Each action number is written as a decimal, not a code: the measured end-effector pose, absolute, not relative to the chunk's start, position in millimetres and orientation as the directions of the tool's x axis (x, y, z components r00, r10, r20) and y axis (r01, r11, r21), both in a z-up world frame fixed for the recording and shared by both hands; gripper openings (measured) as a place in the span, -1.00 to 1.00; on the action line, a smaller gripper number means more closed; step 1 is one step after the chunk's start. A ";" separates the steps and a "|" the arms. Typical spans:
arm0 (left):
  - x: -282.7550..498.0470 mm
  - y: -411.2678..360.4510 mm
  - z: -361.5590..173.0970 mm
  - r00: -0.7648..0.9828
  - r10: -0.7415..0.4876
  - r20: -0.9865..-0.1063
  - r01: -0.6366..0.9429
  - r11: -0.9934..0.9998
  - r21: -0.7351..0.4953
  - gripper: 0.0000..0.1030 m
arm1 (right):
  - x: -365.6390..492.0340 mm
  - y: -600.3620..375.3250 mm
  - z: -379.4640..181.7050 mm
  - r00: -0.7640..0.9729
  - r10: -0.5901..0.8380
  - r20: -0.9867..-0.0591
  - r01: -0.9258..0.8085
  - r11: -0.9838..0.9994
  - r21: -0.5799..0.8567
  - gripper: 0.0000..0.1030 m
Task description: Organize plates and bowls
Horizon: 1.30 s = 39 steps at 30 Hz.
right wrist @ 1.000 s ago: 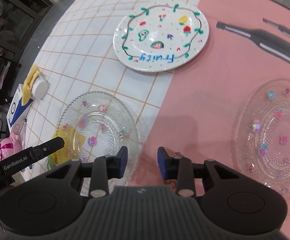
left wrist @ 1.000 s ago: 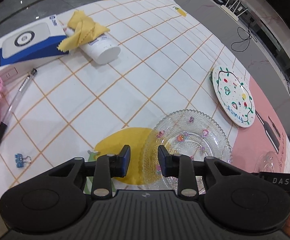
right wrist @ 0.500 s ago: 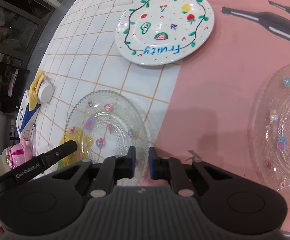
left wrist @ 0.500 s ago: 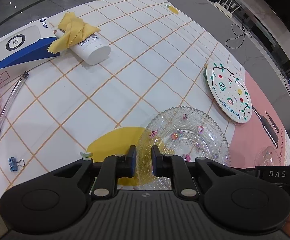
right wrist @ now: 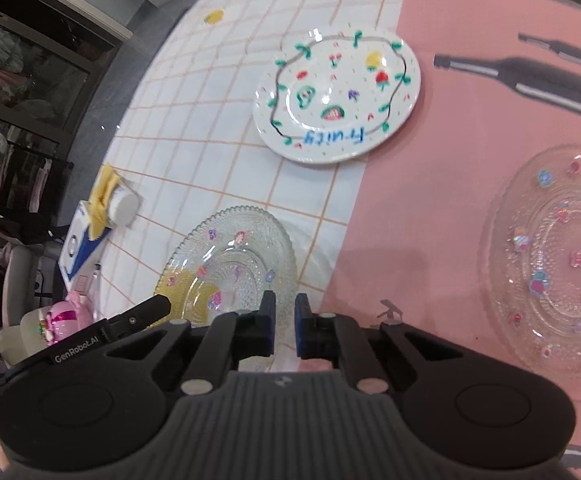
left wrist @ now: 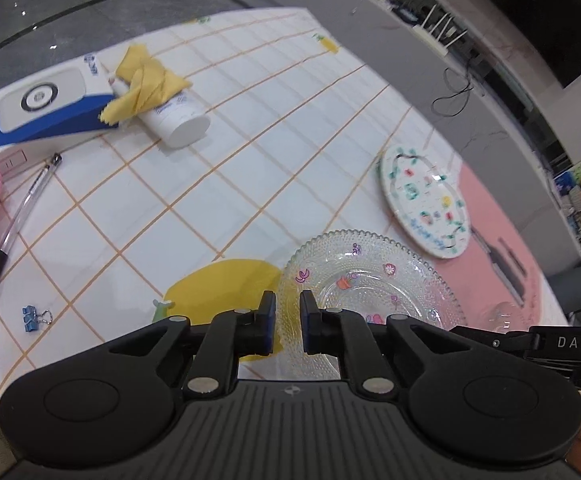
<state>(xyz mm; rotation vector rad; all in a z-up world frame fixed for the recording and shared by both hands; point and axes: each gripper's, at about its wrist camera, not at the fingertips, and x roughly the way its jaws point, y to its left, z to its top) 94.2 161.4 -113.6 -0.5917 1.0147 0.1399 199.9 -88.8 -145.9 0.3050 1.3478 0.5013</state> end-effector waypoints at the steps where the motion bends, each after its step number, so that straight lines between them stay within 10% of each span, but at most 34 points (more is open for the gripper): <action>1: 92.3 159.1 -108.3 0.542 -0.158 -0.825 -0.371 0.836 -0.404 -0.75 | 197.5 -91.5 -140.5 0.151 0.511 -0.846 -0.170 0.857 0.487 -0.86; 19: 26.5 45.6 1.4 0.662 -0.268 -0.700 -0.083 0.902 -0.425 -0.79 | 86.3 -229.4 -42.4 0.392 0.534 -0.749 -0.085 0.832 0.549 -0.85; 39: -21.9 -106.4 -72.9 0.482 -0.324 -0.814 0.153 0.946 -0.286 -0.78 | -24.5 -381.1 -130.1 0.433 0.407 -0.804 0.232 0.812 0.536 -0.84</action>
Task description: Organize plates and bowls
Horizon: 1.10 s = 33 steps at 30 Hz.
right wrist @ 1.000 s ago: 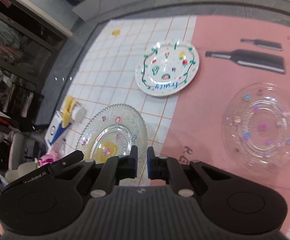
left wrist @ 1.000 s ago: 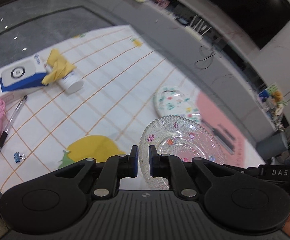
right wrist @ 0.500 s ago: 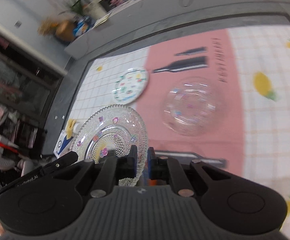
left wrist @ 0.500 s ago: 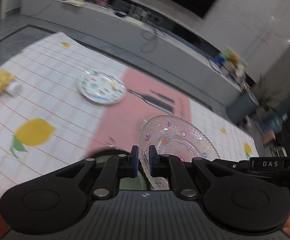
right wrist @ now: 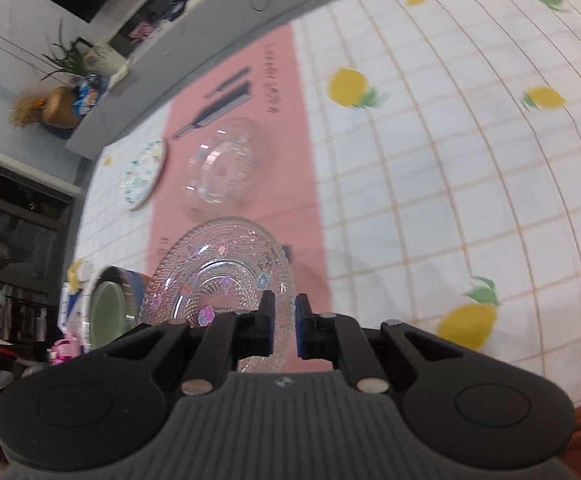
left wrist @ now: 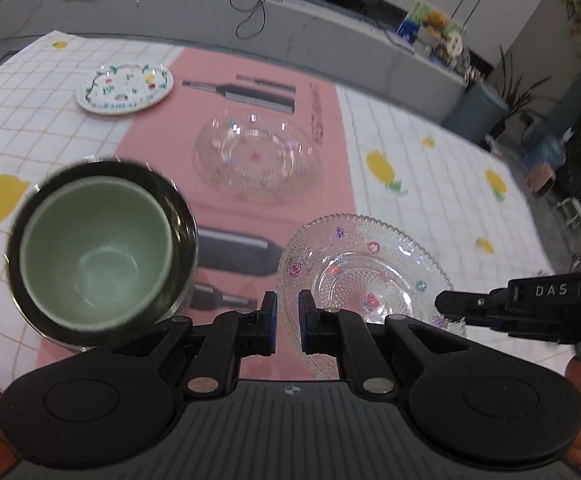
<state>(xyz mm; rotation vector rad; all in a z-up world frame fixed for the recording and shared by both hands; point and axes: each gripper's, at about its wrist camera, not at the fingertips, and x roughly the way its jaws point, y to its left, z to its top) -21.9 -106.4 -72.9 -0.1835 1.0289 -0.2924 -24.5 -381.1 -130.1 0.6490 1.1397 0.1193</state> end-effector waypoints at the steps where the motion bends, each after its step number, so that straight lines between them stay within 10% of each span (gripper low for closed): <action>1: -23.1 -108.0 -78.0 0.479 -0.317 -0.819 0.152 0.948 -0.278 -0.78 | -24.9 -381.9 -135.7 0.431 0.404 -0.807 0.236 0.813 0.533 -0.84; 33: -27.9 -137.9 -129.2 0.513 -0.092 -0.854 0.164 0.986 -0.008 -0.74 | -15.9 -370.7 -201.0 0.395 0.402 -0.826 0.249 0.818 0.518 -0.75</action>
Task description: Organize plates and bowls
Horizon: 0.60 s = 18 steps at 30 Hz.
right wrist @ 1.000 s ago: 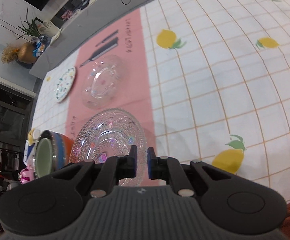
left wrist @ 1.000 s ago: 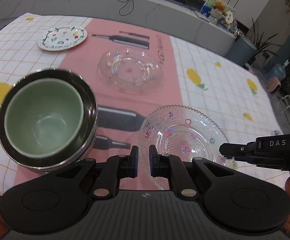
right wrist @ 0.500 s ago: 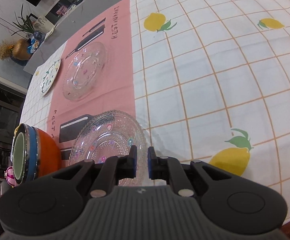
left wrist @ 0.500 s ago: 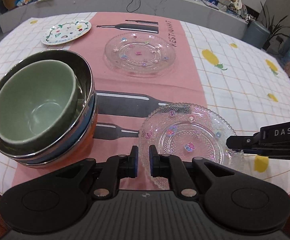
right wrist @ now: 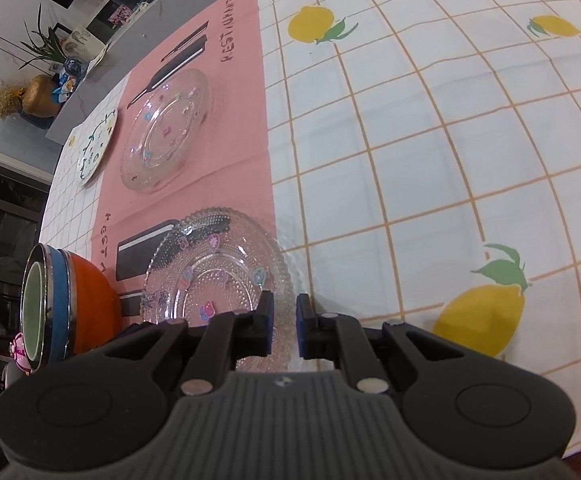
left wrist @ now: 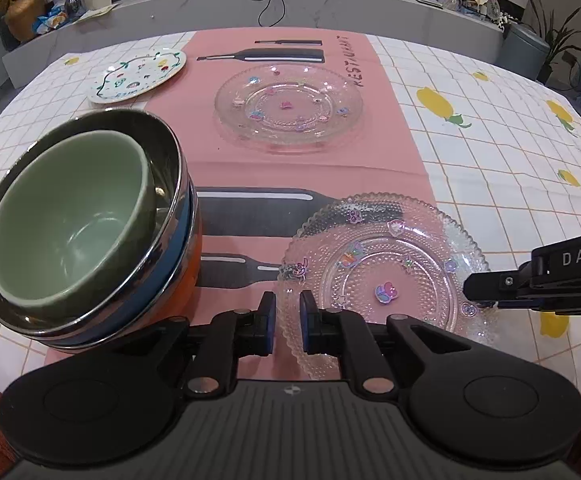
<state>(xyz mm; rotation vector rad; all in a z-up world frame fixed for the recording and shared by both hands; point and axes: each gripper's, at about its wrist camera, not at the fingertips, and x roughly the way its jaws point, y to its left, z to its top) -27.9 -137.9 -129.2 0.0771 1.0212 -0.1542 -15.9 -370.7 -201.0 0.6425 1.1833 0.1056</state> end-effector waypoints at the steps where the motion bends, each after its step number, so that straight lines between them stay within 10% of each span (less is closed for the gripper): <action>1: -29.0 -139.1 -127.8 0.521 -0.087 -0.849 0.171 0.985 0.003 -0.63 | -15.8 -369.1 -199.3 0.397 0.387 -0.832 0.245 0.829 0.503 -0.74; 5: -36.8 -145.3 -115.7 0.572 -0.072 -0.817 0.208 0.976 0.059 -0.41 | -18.0 -364.3 -188.5 0.418 0.319 -0.851 0.220 0.873 0.435 -0.36; 18: -1.4 -125.5 -51.2 0.572 -0.219 -0.790 0.271 0.960 -0.070 -0.37 | -6.8 -348.7 -140.3 0.500 0.245 -0.831 0.144 0.922 0.358 -0.28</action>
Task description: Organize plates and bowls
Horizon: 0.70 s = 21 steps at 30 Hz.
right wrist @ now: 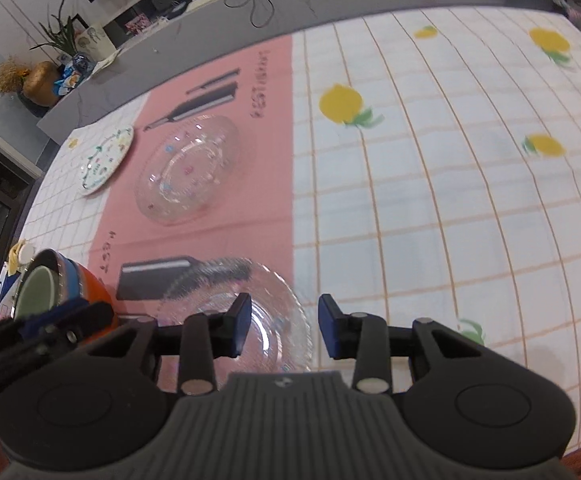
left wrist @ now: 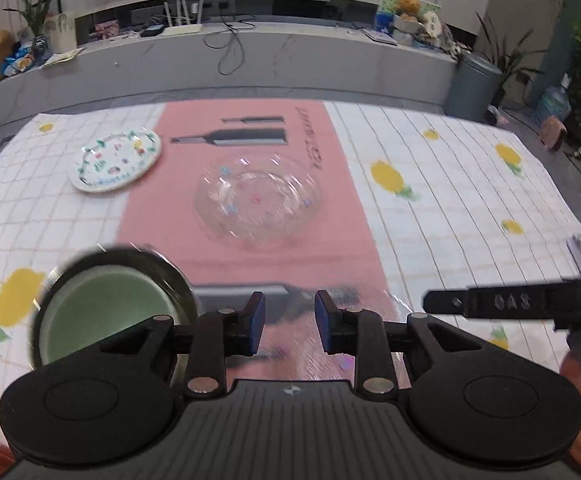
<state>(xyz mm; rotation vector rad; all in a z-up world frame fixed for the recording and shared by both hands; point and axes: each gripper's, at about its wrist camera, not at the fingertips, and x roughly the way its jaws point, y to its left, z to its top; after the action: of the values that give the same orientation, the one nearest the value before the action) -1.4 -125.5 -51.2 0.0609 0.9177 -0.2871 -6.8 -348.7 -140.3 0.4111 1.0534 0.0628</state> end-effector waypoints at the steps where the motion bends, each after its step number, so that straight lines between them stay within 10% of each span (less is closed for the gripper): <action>1: 3.7 -122.2 -47.4 0.576 -0.212 -0.789 0.264 0.962 -0.066 -0.37 | -4.0 -346.8 -136.2 0.506 0.243 -0.828 0.137 0.925 0.355 -0.26; 21: 149.8 -62.3 -51.0 0.440 -0.282 -0.852 0.264 0.948 -0.177 0.07 | 94.1 -320.5 -138.9 0.520 0.273 -0.810 0.155 0.902 0.403 0.12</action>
<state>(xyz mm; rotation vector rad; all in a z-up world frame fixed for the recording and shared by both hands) 149.8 -62.3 -51.0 -0.0187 1.0622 -0.3390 94.1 -320.5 -138.9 0.4620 1.0319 0.0734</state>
